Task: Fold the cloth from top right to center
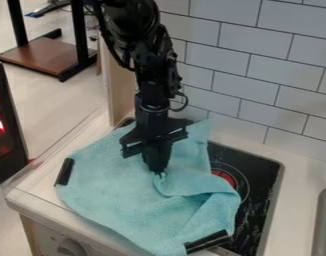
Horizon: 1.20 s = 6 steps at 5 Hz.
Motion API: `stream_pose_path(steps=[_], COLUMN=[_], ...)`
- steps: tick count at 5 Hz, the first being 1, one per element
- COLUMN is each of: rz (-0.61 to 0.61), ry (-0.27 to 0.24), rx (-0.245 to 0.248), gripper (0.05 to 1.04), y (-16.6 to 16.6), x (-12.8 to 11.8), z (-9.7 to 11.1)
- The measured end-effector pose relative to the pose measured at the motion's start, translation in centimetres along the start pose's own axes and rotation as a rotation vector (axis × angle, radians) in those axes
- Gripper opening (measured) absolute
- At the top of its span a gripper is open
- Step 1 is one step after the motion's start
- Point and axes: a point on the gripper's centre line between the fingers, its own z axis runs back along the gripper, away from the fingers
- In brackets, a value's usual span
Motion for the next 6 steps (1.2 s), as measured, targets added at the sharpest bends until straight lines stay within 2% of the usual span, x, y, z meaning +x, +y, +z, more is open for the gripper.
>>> stream_pose_path(steps=[2,3,5,6], rz=[0.028,0.051,0.058,0.023], ry=[0.013,-0.013,-0.059,-0.027], rx=[0.061,0.051,-0.007,-0.018], gripper=[0.824,1.014,1.0,1.0], y=[0.4,-0.2,-1.6,-2.0], x=[-0.5,0.2,1.1,0.7], z=[0.5,2.6,7.7,8.5])
